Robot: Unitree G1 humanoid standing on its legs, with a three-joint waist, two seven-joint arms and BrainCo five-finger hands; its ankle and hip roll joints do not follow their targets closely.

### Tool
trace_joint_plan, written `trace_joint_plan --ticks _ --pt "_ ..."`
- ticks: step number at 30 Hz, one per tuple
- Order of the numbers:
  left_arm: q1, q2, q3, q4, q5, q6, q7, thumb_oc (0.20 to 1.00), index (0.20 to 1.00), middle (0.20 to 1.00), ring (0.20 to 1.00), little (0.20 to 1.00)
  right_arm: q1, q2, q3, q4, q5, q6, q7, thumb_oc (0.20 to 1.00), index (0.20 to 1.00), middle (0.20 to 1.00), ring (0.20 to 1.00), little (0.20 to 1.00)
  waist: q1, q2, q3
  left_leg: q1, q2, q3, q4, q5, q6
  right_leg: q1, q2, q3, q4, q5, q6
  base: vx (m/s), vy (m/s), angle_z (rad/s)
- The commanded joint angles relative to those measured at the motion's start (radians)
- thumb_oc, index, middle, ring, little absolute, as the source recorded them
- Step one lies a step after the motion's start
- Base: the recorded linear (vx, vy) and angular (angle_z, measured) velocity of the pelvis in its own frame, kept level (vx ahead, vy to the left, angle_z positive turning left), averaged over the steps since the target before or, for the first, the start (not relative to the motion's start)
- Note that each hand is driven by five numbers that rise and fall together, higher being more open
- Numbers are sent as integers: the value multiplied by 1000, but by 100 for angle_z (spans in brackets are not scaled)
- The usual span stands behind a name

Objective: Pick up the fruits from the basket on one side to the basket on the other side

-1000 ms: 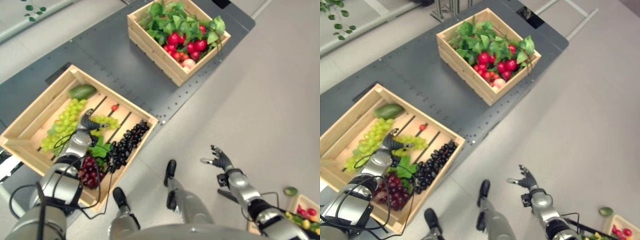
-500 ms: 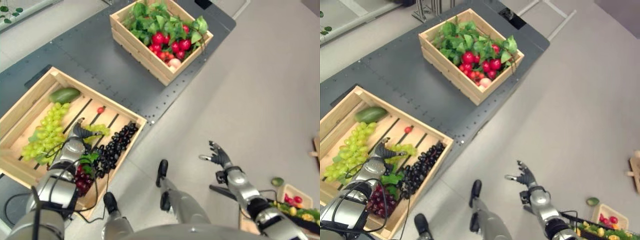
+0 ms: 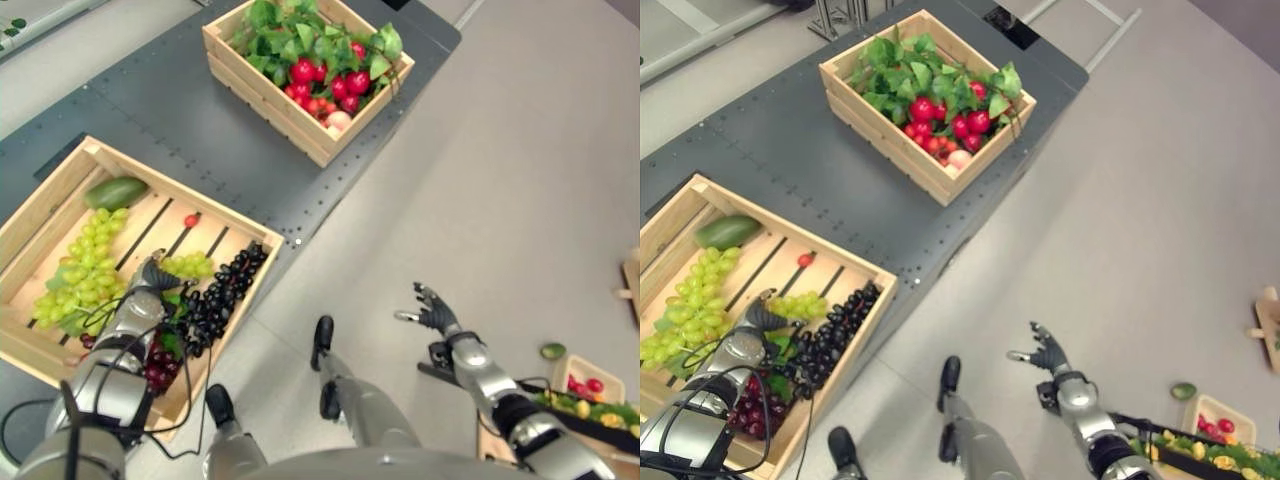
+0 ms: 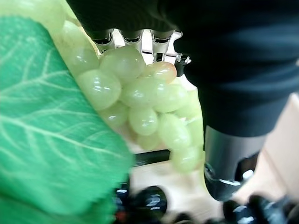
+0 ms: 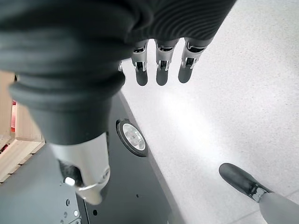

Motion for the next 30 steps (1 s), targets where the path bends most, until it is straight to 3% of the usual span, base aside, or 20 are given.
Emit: trace_joint_plan --ticks 1,7,19,30 --pt "89 0 -77 23 176 34 -65 1000 1000 1000 1000 1000 -56 -1 -39 -19 13 -33 -8 1000 1000 1000 1000 1000 -9 -29 53 -70 -62 -46 153 -105 93 71 73 -39 41 -132 100 0 0 0" --pt "46 51 -186 -12 342 35 -91 1000 1000 1000 1000 1000 -76 -18 -39 -36 11 -31 -2 1000 1000 1000 1000 1000 -12 -21 55 -78 -62 -52 153 -105 93 67 72 -44 40 -130 102 0 0 0" --pt "-11 50 -317 -81 519 24 -108 1000 1000 1000 1000 1000 -64 -24 -43 -94 19 -35 8 1000 1000 1000 1000 1000 -10 -12 67 -99 -65 -72 159 -111 97 57 64 -54 43 -131 101 -5 -4 4" --pt "-86 132 -442 -199 674 -1 -128 1000 1000 1000 1000 1000 -49 -53 -55 -159 23 -43 30 1000 1000 1000 1000 1000 -16 -6 64 -121 -68 -80 175 -121 99 45 64 -51 45 -133 100 0 0 0"
